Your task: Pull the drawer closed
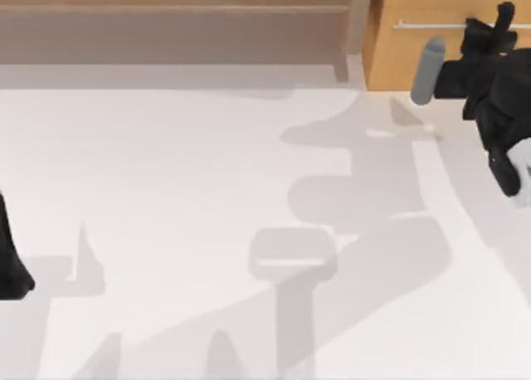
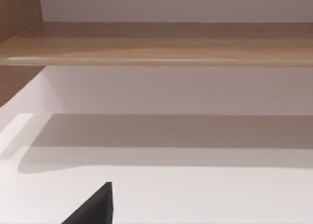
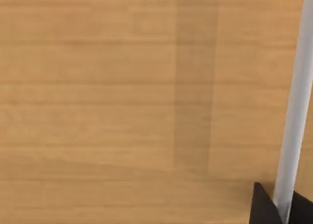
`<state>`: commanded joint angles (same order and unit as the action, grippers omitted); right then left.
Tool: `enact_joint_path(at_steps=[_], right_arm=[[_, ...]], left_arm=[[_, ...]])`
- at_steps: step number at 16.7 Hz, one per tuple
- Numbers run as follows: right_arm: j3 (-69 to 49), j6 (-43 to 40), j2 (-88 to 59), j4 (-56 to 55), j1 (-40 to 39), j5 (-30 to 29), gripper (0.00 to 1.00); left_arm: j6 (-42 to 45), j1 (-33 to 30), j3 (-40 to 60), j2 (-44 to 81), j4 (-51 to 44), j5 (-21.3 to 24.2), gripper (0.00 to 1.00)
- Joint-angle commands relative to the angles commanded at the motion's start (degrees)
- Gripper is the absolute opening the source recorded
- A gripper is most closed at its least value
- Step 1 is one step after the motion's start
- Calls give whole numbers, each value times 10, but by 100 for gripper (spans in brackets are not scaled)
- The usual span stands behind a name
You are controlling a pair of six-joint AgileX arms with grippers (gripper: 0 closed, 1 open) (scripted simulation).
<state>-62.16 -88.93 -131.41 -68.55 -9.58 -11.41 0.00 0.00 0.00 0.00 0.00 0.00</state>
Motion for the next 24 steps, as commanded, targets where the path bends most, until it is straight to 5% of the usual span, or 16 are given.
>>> enact_joint_path(at_steps=[5, 18, 24], right_arm=[[-11, 0, -4, 6, 1, 1, 0], [-11, 0, -4, 6, 1, 1, 98], [-11, 0, -4, 6, 1, 1, 100]], left_arm=[[0, 0, 0, 0, 0, 0, 100], [0, 0, 0, 0, 0, 0, 100], [0, 0, 0, 0, 0, 0, 100]])
